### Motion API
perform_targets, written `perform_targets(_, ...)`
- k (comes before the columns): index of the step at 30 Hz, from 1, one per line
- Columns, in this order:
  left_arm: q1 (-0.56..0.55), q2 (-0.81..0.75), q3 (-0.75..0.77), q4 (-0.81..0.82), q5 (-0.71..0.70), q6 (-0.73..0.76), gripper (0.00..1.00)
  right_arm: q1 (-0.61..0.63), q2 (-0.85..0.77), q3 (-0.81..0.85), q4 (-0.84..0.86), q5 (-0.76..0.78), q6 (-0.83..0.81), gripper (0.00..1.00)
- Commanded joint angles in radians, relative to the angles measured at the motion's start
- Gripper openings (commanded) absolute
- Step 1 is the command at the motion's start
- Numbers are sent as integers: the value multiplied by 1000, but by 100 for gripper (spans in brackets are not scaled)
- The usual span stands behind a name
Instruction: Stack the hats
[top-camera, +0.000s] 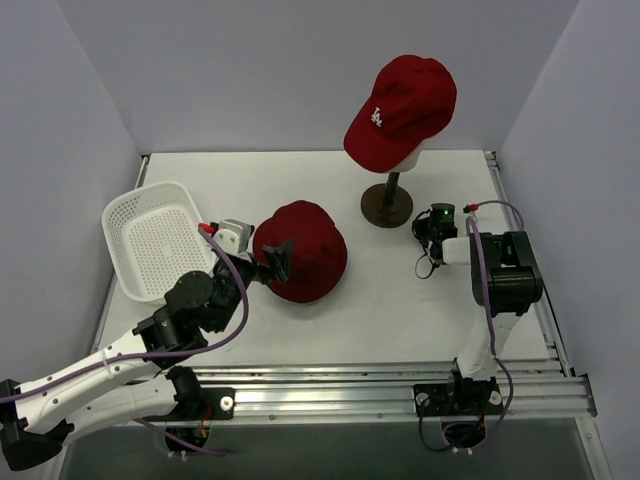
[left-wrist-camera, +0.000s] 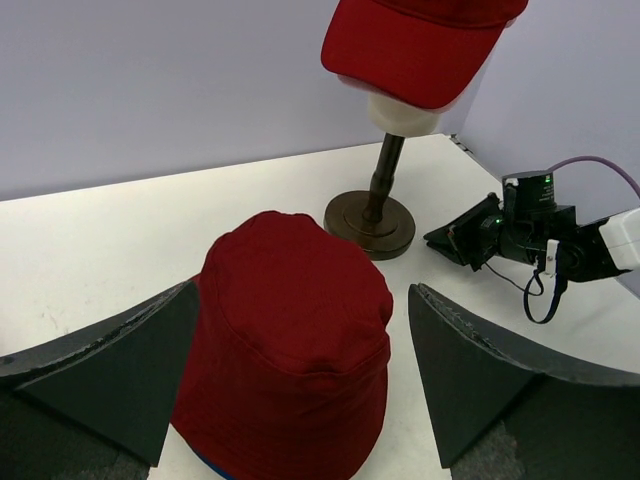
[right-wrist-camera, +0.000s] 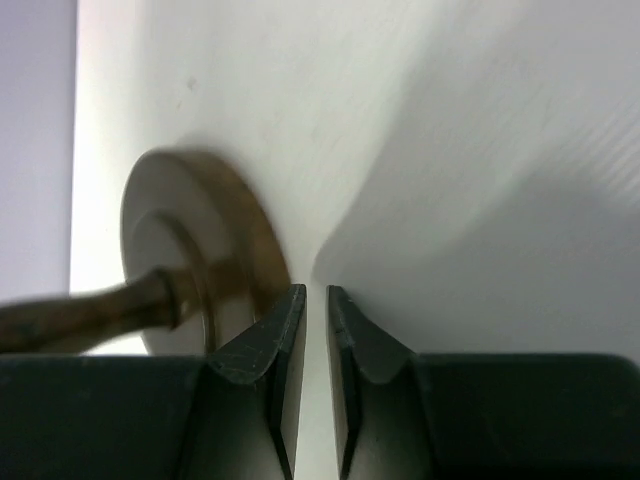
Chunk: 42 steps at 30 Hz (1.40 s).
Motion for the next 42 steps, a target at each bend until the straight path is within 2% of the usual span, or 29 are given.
perform_targets(1,-5,9,-1,57,-14,17,94,-50,49,43,-43,-13,-104,12)
perform_targets(4,-5,20,4,57,-22,22,95,-62,89,153,-60,-68,-206,13)
perform_targets(5,-6,20,5,56,-25,23,95,-63,95,218,-115,-70,-237,14)
perform_targets(8,-6,21,5,57,-25,25,95,-62,68,241,-187,-70,-311,14)
perform_targets(10,-6,20,4,59,-30,28,95,-56,6,203,-181,-70,-285,14)
perform_targets(13,-6,21,1,63,-37,31,95,-30,-75,125,-195,-64,-205,23)
perform_targets(15,-6,24,-1,65,-40,34,95,8,-110,74,-158,-70,-169,26)
perform_targets(23,-6,10,-8,68,-43,36,95,140,-75,26,-23,-99,-1,29)
perform_targets(37,-6,9,-11,73,-53,37,94,130,52,92,-43,-23,40,30)
perform_targets(42,-6,21,-13,80,-57,42,95,61,84,125,-43,-27,10,28)
